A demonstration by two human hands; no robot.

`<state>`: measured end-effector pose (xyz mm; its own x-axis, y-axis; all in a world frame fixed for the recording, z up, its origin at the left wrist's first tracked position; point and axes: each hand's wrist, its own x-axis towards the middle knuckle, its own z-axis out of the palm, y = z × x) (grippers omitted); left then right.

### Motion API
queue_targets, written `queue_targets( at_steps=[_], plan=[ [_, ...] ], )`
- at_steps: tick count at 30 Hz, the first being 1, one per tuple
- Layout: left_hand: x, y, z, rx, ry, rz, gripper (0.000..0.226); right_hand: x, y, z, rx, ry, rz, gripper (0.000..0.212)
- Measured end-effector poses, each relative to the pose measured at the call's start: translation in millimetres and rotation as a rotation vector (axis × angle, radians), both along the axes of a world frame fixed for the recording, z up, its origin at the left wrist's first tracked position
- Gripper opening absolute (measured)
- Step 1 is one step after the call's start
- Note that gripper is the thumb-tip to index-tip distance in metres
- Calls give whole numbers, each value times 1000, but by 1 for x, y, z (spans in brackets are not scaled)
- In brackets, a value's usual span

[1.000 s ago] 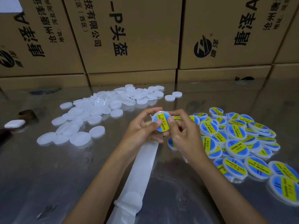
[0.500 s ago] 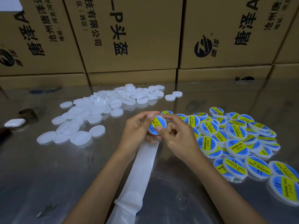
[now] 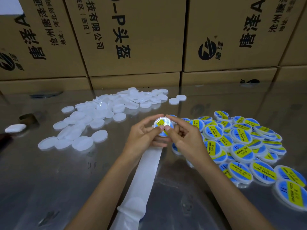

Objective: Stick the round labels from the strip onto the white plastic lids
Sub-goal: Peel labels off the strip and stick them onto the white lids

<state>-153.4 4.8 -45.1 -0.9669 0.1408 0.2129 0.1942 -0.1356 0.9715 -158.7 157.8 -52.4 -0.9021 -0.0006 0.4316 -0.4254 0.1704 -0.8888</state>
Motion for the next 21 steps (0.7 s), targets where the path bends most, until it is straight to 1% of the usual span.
queue_targets(
  at_steps=[4, 7, 9, 10, 12, 14, 16, 19, 21],
  plan=[
    [0, 3, 0, 37, -55, -15, 30, -1, 1, 2, -3, -2, 26, 25],
    [1, 2, 2, 56, -118, -39, 35, -2, 4, 1, 0, 10, -15, 24],
    [-2, -2, 3, 43, -118, 35, 37, -8, 11, 0, 20, 2, -163, 23],
    [-5, -6, 4, 30, -102, 113, 36, -11, 17, 0, 51, -6, -268, 24],
    [-11, -17, 4, -30, -65, 348, 34, -15, 34, -1, 186, -41, -477, 29],
    [-17, -33, 2, -143, -35, 595, 33, -18, 52, -2, 363, -108, -629, 39],
    [-21, -50, -3, -306, 0, 774, 28, -20, 64, -4, 517, -142, -679, 47],
    [-20, -73, -8, -641, -13, 916, 31, -21, 70, -7, 693, -171, -709, 51],
    [-19, -88, -12, -827, -33, 941, 37, -22, 72, -6, 713, -181, -729, 52]
  ],
)
